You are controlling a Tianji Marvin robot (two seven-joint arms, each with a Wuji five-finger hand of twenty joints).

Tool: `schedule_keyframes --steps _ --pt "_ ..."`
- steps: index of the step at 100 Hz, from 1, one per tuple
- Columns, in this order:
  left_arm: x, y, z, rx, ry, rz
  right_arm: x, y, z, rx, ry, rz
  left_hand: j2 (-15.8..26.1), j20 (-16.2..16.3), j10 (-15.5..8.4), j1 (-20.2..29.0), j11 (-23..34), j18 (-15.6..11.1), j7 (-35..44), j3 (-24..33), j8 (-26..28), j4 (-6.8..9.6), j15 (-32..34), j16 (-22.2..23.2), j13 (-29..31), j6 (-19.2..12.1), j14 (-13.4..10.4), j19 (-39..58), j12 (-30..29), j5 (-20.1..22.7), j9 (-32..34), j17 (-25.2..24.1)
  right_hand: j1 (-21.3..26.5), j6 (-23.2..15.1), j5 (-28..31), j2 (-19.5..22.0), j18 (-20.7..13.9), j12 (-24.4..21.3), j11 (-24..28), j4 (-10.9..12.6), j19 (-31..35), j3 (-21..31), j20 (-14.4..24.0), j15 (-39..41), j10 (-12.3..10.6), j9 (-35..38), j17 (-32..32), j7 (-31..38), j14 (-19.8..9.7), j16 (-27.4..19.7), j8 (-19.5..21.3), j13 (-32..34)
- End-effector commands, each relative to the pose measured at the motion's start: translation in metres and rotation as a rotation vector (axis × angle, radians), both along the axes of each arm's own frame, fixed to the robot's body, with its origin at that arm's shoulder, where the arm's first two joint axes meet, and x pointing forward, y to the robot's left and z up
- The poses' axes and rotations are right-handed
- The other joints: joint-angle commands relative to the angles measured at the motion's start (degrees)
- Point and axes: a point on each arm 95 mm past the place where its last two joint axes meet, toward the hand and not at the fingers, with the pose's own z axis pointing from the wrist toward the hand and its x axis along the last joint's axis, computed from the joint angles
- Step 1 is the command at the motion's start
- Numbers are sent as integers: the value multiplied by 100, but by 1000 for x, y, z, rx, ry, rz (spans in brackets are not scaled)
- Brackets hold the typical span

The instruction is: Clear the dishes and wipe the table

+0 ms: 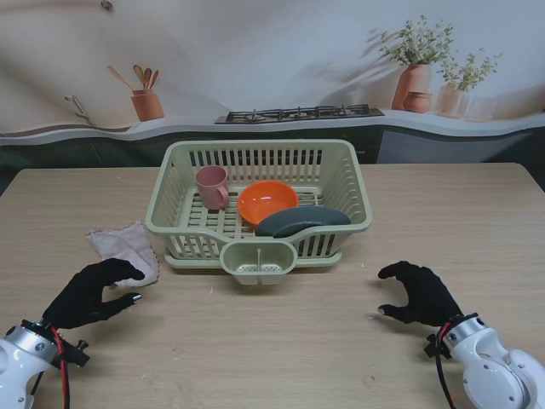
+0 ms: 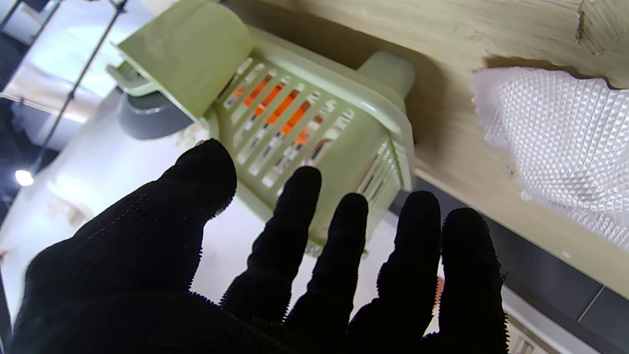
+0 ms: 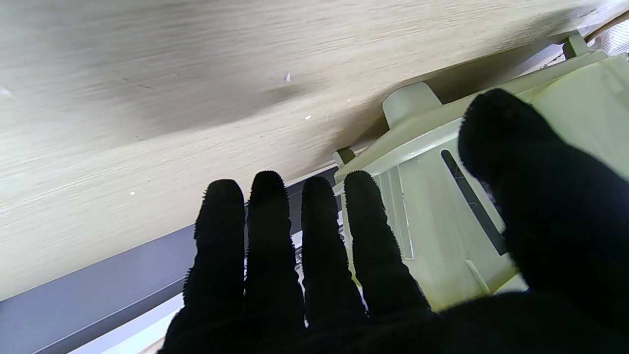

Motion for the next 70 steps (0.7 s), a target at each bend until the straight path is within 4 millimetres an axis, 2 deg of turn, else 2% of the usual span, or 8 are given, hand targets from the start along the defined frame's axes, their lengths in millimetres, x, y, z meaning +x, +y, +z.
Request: schedule_keyframes --steps 1,70 --pt "0 -1 -1 -1 9 -8 -3 3 -3 -2 15 9 -89 -100 -203 -197 -63 -81 -100 228 -21 32 -51 -76 -95 -106 -74 -158 -172 -188 -98 -83 -194 97 -220 -244 -190 31 87 71 80 100 9 63 28 -216 -96 21 -99 44 41 -195" --pt "0 0 -1 6 11 -8 -4 4 -4 -1 27 6 -42 -170 -218 -213 -73 -100 -72 205 -4 26 -68 -55 -79 -127 -76 -239 -178 -156 -61 -128 -195 100 -233 -121 -189 3 58 95 45 -21 17 15 21 -228 -123 -30 -112 14 3 -202"
